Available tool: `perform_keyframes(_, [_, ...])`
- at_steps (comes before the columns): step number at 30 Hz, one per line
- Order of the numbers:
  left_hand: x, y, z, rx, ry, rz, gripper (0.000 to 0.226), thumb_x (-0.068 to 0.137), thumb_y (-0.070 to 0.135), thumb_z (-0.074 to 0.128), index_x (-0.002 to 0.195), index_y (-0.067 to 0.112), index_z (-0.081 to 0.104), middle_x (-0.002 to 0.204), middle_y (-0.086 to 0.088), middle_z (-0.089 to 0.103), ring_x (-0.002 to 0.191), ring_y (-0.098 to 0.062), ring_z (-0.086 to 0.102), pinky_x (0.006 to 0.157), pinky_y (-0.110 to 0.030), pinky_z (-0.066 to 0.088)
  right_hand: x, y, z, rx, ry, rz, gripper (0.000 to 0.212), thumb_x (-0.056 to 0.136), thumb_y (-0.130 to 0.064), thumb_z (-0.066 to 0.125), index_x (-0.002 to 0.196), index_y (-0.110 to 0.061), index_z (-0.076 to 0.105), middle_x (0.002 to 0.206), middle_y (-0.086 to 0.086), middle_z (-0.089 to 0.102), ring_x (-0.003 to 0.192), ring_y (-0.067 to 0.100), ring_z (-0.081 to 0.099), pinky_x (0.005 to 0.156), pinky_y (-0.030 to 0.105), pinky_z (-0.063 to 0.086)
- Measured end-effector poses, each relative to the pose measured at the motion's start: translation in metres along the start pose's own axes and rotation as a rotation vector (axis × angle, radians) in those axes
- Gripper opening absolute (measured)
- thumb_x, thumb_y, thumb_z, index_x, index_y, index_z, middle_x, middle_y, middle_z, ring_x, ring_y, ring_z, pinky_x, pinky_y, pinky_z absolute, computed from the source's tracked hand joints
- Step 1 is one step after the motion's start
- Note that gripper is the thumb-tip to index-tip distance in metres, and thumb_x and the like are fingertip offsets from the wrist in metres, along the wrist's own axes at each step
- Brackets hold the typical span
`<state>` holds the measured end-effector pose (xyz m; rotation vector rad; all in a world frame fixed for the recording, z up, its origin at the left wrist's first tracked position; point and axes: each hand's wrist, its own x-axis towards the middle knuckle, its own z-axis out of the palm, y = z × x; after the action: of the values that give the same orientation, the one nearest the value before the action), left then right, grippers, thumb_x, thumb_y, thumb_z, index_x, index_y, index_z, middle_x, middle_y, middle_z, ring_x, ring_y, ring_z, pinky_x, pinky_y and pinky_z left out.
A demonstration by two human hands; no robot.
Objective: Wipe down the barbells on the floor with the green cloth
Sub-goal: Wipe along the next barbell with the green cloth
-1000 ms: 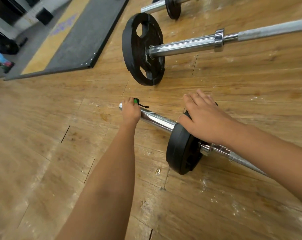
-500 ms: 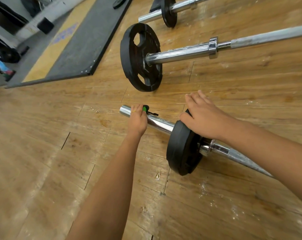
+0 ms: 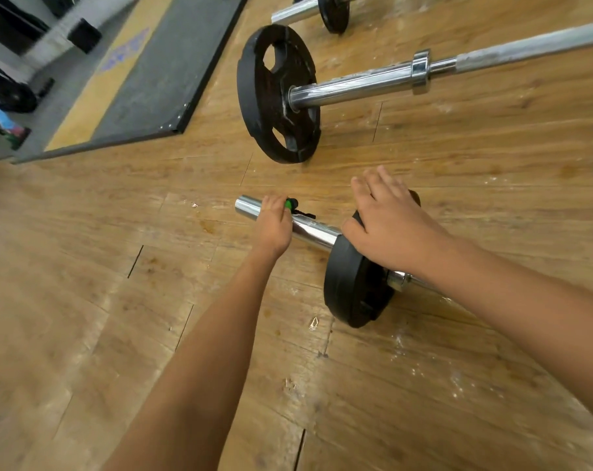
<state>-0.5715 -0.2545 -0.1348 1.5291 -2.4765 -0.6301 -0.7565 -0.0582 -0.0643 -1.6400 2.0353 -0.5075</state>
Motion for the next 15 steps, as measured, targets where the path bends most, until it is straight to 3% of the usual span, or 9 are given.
perform_keyframes(6, [-0.023, 0.028, 0.005, 0.022, -0.033, -0.026, 0.041, 0.106, 0.012, 0.04, 0.144, 0.0, 0.049, 0.146, -0.018, 0.046, 0.138, -0.032, 0.041, 0.119, -0.044, 0.028, -0.007, -0.006, -0.001, -0.048, -0.022, 0.0, 0.073, 0.104, -0.048, 0.027, 0.16, -0.01, 0.0, 0.167, 0.014, -0.004, 0.153, 0.028, -0.014, 0.124, 0.043, -0.004])
perform_keyframes(10, [-0.038, 0.023, 0.001, 0.013, -0.075, 0.024, 0.042, 0.107, 0.008, 0.039, 0.147, -0.003, 0.044, 0.152, -0.021, 0.041, 0.146, -0.033, 0.03, 0.123, -0.044, 0.021, -0.013, -0.013, 0.01, -0.06, 0.005, -0.046, 0.072, 0.102, -0.048, 0.026, 0.16, -0.011, 0.002, 0.168, 0.013, -0.001, 0.154, 0.027, -0.011, 0.123, 0.043, -0.005])
perform_keyframes(15, [-0.036, 0.033, 0.002, -0.028, -0.014, -0.092, 0.039, 0.107, 0.009, 0.038, 0.142, -0.004, 0.049, 0.147, -0.021, 0.044, 0.142, -0.034, 0.035, 0.121, -0.044, 0.023, -0.018, -0.015, 0.007, -0.089, -0.032, -0.051, 0.074, 0.102, -0.05, 0.026, 0.16, -0.012, 0.0, 0.168, 0.012, -0.003, 0.154, 0.026, -0.011, 0.123, 0.041, -0.006])
